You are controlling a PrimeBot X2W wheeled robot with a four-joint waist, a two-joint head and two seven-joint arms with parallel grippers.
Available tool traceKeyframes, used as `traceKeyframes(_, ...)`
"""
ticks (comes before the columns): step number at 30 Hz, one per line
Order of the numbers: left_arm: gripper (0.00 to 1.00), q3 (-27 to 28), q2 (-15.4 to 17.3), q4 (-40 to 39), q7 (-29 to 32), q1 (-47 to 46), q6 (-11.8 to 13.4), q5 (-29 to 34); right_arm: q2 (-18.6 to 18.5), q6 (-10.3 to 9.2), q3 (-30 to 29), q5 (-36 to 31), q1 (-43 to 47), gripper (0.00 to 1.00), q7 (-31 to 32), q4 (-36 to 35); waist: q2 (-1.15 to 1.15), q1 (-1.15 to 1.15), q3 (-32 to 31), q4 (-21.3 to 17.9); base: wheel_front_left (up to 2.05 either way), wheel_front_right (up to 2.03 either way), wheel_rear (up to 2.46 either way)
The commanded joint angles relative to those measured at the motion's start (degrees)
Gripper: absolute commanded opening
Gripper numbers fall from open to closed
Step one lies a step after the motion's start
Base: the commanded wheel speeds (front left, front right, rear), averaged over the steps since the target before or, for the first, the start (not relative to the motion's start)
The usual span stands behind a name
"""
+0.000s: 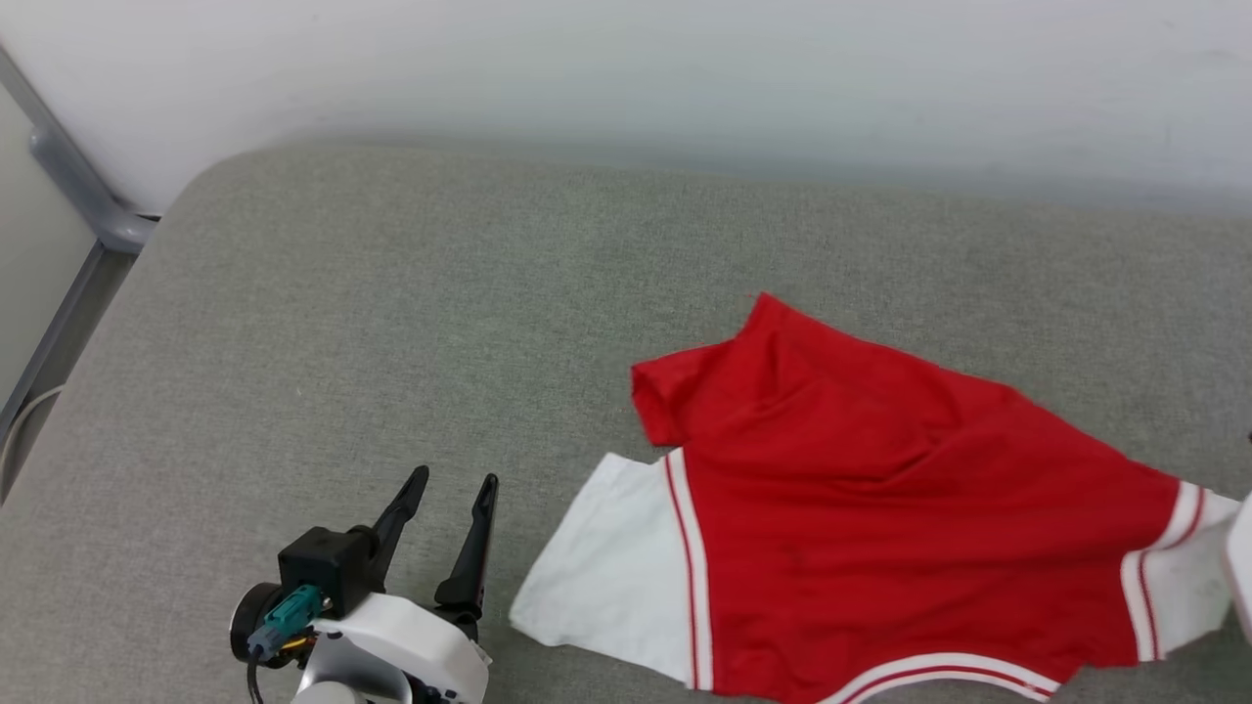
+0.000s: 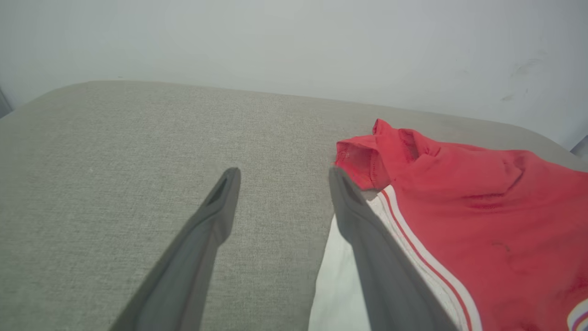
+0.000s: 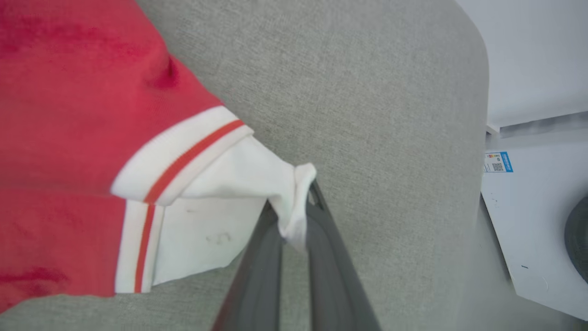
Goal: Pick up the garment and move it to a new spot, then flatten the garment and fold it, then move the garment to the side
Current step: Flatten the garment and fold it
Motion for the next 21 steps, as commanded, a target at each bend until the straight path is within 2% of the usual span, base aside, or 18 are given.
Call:
traceKeyframes(1,1.0,-0.17,-0.36,0.05,-0.26,-0.79,-0.43,0.5,-1.68,-0.1,-0.55,-0.82,0.85,0.0,0.45,0.13,0.0,0.0,0.84,0.13,0.0,0.0,0.0)
traceKeyframes(2,1.0,-0.23,-0.47,0.17,-0.28,-1.03,-0.42,0.55,-1.86,-0.1,-1.01,-0.9,0.8,0.0,0.8,0.53,0.0,0.0,1.12,0.21,0.0,0.0,0.0)
traceKeyframes(3,1.0,-0.26,-0.51,0.33,-0.3,-1.23,-0.51,0.58,-2.04,-0.09,-1.17,-1.2,0.72,0.3,0.46,0.97,0.0,0.0,1.35,0.31,0.0,0.0,0.0)
traceKeyframes(4,1.0,-0.28,-0.57,0.53,-0.32,-1.44,-0.7,0.53,-2.47,-0.1,-1.44,-1.62,0.54,1.0,-0.18,1.59,0.0,0.0,1.54,0.43,0.0,0.0,0.0)
traceKeyframes(14,1.0,0.08,-0.41,1.69,-0.39,-1.09,-1.27,0.29,-0.04,-0.09,-1.79,-5.07,-2.44,1.0,-8.96,6.66,0.0,0.0,0.38,-0.22,0.0,0.0,0.0)
traceKeyframes(21,1.0,0.25,-0.23,1.12,-0.43,0.63,-1.6,-0.51,3.61,-0.09,-4.22,-5.8,-2.58,1.0,-18.02,4.63,0.0,0.0,-2.54,-2.13,0.0,0.0,0.0)
